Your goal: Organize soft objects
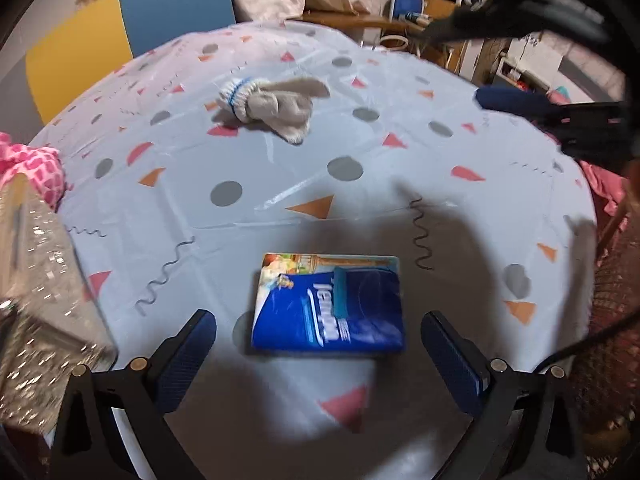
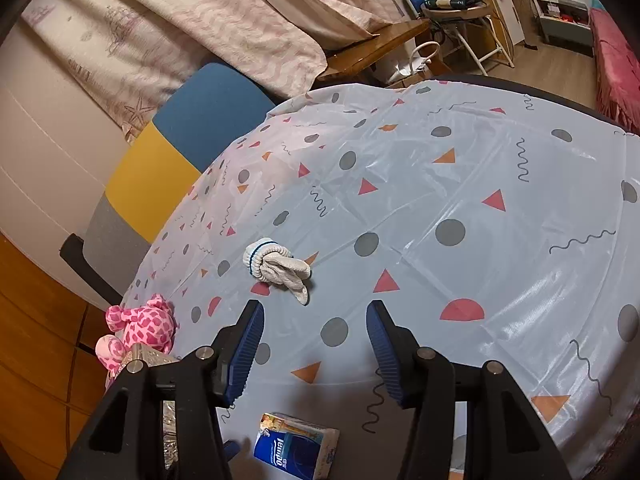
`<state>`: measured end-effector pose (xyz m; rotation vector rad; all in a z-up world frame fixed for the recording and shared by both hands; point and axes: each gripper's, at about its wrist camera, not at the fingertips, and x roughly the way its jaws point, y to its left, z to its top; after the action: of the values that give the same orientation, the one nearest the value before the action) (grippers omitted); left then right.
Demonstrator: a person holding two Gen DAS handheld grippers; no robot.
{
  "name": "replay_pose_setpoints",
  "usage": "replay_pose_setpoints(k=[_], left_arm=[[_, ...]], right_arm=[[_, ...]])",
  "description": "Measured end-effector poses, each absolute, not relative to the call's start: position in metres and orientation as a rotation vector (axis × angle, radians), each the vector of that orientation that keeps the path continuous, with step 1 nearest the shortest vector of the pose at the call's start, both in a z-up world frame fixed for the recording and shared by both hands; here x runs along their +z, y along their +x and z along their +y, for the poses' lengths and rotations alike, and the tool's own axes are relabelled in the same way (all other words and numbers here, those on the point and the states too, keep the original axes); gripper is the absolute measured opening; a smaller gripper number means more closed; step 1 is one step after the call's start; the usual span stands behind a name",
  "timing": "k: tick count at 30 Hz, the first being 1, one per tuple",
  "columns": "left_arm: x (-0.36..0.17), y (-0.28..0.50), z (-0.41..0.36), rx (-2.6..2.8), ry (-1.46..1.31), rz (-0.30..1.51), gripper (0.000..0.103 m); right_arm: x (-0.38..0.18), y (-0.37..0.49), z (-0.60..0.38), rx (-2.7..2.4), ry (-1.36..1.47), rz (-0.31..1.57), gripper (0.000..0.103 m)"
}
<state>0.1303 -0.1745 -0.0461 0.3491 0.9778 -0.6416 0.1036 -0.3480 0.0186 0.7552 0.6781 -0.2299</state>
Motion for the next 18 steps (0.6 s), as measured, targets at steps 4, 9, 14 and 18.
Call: replay_pose_setpoints(k=[4,9,14,18], left_arm=[[-0.051,0.138,-0.184,-0.638,0.349,0.969,0.088],[-0.058,0.133,-0.176,-0.606,0.336,0.954,0.073],[-0.057,0.109,-0.130,-0.507,0.275,0.938,0.074],[-0.064,0.094,-0.094,-0.449,0.215,0.901,0.074]], right_arm=[[0.015,0.107,-0.349,-0.227,0.774,0.697,0.054],[0.012,0.109,-0.348,-0.226,0.761,0.715,0.054],[0.008,0.114,-0.341,-0.213,0.732,0.760,0.054],[0.000,0.122,-0.329,-0.175,0.698,0.832,0.054]])
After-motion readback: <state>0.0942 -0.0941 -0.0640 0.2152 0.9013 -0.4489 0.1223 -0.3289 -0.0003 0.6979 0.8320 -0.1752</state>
